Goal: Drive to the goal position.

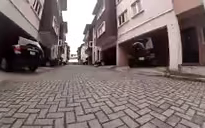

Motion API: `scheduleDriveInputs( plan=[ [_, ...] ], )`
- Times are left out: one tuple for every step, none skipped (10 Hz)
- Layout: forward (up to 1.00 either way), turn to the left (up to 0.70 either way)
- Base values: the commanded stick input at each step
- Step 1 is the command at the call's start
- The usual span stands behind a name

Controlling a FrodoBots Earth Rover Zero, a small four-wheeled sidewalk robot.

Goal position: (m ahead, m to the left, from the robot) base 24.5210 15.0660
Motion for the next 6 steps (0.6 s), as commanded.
scheduleDriveInputs(
  plan=[
    [0.70, 0.00],
    [0.70, 0.00],
    [0.70, 0.00],
    [0.70, 0.00],
    [0.70, 0.00],
    [0.70, 0.00]
  ],
)
